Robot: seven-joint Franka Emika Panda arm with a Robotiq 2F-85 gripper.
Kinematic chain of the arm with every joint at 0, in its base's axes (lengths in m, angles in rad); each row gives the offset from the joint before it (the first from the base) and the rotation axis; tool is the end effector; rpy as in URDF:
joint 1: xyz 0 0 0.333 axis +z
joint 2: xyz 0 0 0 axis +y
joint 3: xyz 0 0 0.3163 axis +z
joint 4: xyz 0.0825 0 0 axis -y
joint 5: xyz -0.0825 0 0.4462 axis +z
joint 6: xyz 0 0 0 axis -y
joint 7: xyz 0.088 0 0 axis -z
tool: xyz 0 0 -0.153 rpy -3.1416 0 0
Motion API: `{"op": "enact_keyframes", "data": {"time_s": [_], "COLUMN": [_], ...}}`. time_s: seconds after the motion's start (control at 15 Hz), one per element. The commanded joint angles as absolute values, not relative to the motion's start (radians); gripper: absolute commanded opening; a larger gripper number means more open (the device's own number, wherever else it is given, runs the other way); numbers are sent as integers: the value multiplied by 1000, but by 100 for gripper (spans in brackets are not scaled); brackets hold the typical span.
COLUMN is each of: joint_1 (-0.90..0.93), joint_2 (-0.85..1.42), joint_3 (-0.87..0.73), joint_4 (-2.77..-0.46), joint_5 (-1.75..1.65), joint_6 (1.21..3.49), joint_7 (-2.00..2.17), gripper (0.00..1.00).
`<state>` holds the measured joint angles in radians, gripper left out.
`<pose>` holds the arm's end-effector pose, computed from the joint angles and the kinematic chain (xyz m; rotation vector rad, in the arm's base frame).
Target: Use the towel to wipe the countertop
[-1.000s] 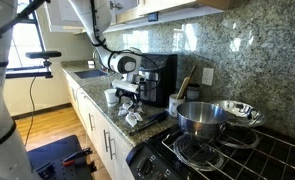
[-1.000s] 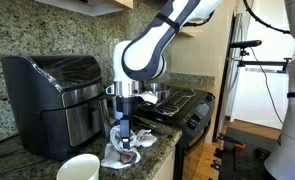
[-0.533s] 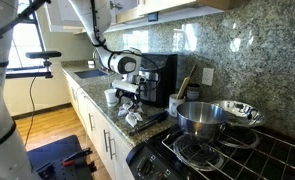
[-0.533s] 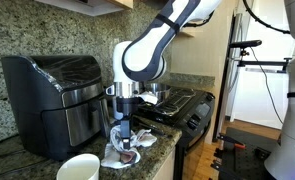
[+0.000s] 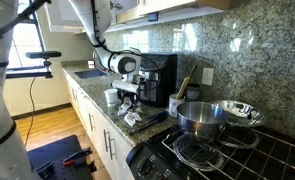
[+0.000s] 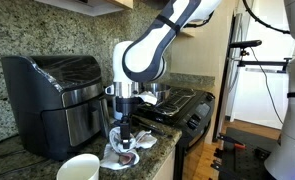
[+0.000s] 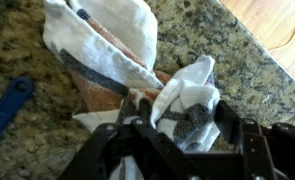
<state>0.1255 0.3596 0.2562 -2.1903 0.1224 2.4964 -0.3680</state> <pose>0.5415 0.2302 0.1257 -2.8305 -0.9322 0.0700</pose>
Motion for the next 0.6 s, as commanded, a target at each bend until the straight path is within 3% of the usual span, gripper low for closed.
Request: {"op": "enact_keyframes", "data": {"time_s": [0.0,0.33,0.53], "joint_1": [132,132,133], "joint_2": [360,359,354], "joint_3": [252,250,245], "joint_4": [-2192,-2194,-2192], "joint_5": [95,84,74], "joint_6": [2522,2523,2503], "joint_7": [-347,-343,-330], "gripper": [37,3,4]}}
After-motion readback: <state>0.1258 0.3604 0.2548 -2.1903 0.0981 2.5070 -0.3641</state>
